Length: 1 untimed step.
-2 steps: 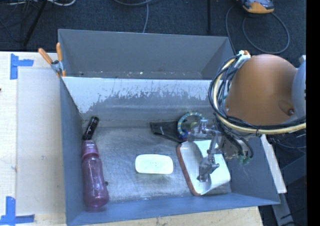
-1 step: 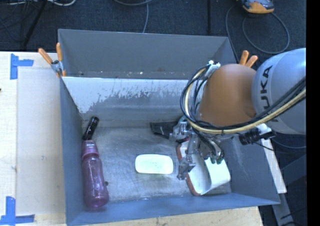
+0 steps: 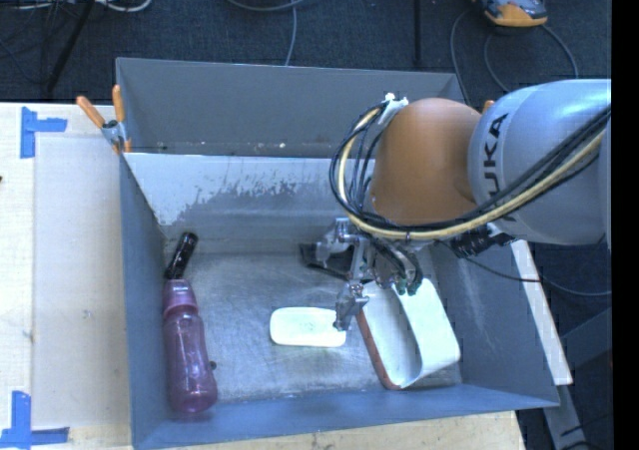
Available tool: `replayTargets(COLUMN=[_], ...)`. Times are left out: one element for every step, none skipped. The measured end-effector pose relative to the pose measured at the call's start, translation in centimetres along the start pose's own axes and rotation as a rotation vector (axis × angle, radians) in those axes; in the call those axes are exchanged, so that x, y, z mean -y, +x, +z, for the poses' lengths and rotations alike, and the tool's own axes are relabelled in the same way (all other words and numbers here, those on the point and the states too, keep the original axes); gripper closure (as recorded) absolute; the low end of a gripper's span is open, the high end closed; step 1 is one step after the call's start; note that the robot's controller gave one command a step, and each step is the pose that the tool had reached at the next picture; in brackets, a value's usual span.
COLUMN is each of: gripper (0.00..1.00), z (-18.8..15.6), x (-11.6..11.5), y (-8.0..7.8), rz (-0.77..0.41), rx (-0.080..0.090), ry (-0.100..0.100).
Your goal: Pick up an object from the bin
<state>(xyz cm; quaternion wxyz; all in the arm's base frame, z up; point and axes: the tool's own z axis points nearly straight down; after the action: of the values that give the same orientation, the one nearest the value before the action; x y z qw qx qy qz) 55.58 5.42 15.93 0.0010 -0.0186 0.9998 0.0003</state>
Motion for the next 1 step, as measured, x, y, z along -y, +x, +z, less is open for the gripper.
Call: replayTargets(gripper=[0.00], z=[3.38], x=[1.11], y=[1.30], rz=[0.031], rx=[-0.002], ry=[0.000])
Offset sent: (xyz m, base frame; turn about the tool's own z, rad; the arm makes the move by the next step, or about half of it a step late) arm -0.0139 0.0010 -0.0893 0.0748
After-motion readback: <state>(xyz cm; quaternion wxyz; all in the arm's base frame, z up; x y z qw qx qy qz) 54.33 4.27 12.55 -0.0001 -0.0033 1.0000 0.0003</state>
